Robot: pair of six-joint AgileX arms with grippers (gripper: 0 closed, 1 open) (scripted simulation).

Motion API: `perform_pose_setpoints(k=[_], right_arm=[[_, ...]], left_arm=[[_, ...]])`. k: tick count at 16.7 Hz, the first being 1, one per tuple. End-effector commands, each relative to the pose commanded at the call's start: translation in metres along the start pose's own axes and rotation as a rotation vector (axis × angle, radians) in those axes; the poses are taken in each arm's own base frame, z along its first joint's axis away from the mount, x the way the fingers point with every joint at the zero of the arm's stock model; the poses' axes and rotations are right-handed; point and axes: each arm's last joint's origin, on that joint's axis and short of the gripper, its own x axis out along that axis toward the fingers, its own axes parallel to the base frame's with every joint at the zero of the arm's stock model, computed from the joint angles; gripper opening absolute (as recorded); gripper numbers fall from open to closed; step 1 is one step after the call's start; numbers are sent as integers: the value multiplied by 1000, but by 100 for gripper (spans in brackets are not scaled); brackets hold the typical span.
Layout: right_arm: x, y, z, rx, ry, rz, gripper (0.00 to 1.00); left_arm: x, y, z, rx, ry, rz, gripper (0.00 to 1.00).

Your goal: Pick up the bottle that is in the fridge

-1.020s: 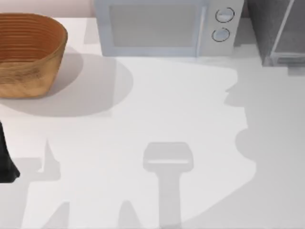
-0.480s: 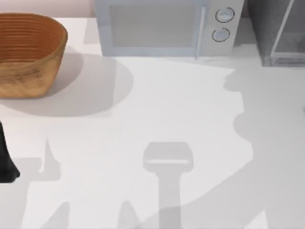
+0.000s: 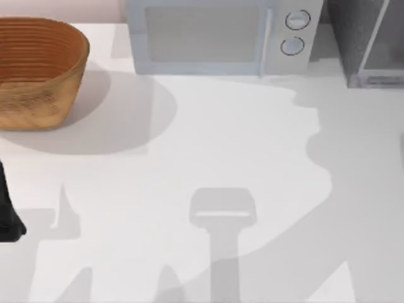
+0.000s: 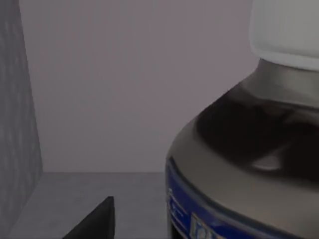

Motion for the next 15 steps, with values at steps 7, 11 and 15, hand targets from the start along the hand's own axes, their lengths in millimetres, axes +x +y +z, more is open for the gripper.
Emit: perform_pose_setpoints(k=[7,11,15], right_arm=[[0,0,0,0,0,0,47],[0,0,0,0,0,0,17],[0,0,0,0,0,0,0]], left_arm=[[0,0,0,0,0,0,100],[0,0,0,0,0,0,100],[0,0,0,0,0,0,100]])
